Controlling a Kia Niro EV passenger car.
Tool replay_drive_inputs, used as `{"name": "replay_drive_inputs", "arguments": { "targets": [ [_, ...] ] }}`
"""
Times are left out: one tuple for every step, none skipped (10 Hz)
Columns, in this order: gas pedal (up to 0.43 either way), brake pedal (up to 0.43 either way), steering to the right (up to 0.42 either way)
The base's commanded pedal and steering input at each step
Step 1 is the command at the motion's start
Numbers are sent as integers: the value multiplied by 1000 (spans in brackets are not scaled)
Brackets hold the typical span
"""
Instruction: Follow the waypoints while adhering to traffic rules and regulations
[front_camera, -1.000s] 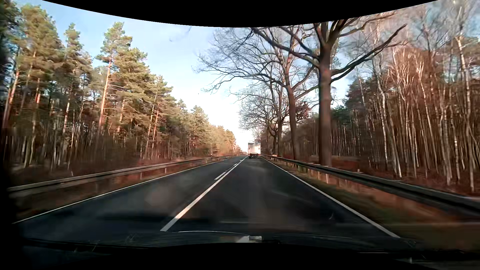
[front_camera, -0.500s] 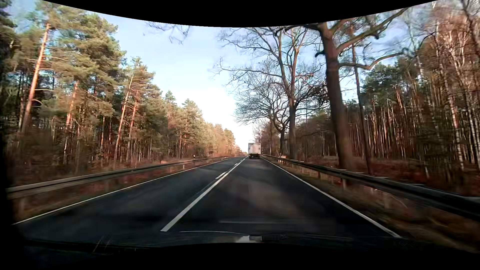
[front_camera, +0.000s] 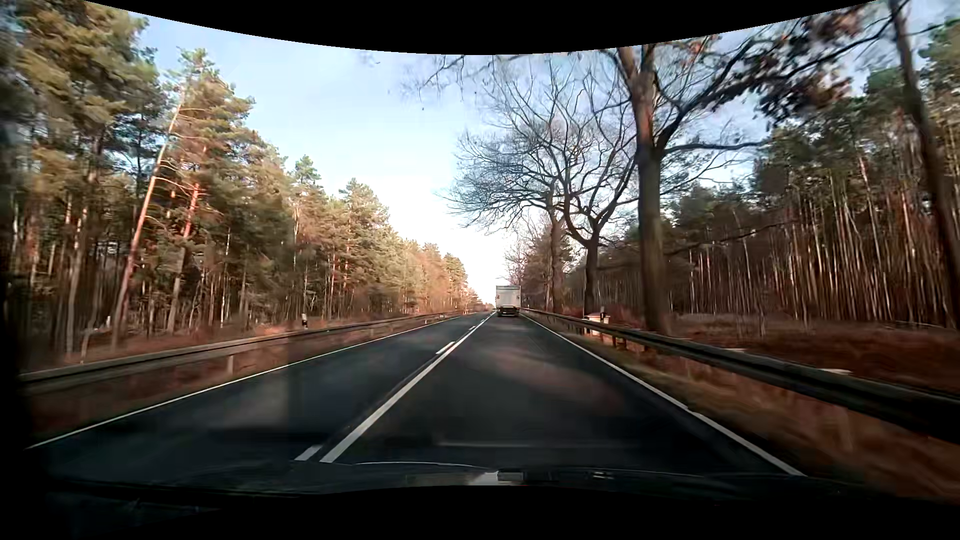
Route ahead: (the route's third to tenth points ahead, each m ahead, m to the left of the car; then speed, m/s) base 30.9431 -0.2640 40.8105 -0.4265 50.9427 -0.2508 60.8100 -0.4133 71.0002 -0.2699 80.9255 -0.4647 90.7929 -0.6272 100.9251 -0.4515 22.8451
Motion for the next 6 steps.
{"name": "replay_drive_inputs", "arguments": {
  "targets": [
    [228,0,0],
    [228,0,0],
    [240,0,0],
    [240,0,1],
    [240,0,0],
    [240,0,0]
  ]
}}
